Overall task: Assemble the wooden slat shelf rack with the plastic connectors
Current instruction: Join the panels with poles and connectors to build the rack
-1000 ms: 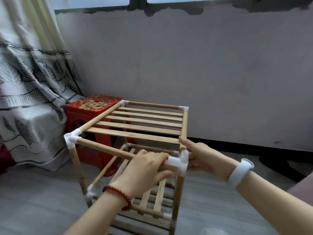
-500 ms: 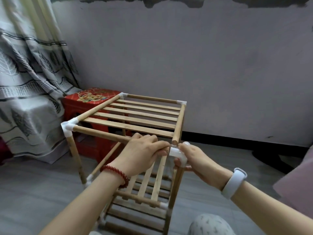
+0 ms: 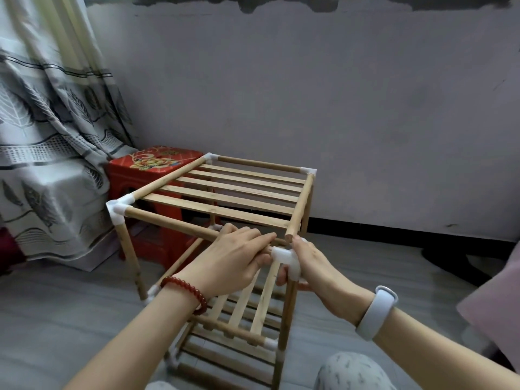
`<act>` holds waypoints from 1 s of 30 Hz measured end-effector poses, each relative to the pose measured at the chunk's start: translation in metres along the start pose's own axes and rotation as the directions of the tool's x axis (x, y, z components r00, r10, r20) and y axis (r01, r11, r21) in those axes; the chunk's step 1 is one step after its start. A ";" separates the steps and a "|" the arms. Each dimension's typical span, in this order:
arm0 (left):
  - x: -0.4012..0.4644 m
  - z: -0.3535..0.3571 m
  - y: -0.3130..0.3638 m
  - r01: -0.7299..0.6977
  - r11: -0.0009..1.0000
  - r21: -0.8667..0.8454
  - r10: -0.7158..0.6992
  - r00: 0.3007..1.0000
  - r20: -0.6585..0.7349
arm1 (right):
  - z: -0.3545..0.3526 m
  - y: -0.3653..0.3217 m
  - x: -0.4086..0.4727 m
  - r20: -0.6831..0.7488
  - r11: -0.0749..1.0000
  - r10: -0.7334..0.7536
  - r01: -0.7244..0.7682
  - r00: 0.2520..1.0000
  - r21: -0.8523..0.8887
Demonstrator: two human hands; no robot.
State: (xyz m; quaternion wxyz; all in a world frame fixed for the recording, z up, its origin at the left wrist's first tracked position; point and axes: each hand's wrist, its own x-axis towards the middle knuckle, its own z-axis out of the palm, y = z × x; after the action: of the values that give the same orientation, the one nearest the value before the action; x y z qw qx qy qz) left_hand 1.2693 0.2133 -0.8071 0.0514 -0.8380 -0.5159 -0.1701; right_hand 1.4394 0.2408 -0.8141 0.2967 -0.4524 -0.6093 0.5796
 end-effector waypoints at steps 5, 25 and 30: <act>-0.005 0.002 0.015 0.141 0.988 0.067 -0.142 0.990 0.010 | -0.008 0.003 -0.002 0.094 0.994 0.107 -0.110 0.990 0.029; 0.024 0.063 0.023 0.285 0.957 -0.048 -0.226 0.635 -0.739 | -0.038 -0.022 0.083 0.129 0.599 -0.559 0.506 0.819 -0.621; 0.023 0.068 0.016 0.215 0.975 -0.049 -0.167 0.575 -0.801 | -0.035 -0.022 0.080 0.181 0.508 -0.655 0.605 0.733 -0.613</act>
State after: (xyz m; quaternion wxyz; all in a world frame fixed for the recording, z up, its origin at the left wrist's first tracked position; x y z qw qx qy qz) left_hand 1.3086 0.2436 -0.8613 0.2808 -0.6103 -0.5294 -0.5181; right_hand 1.4325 0.3295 -0.8001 0.3378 -0.2929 -0.8777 0.1724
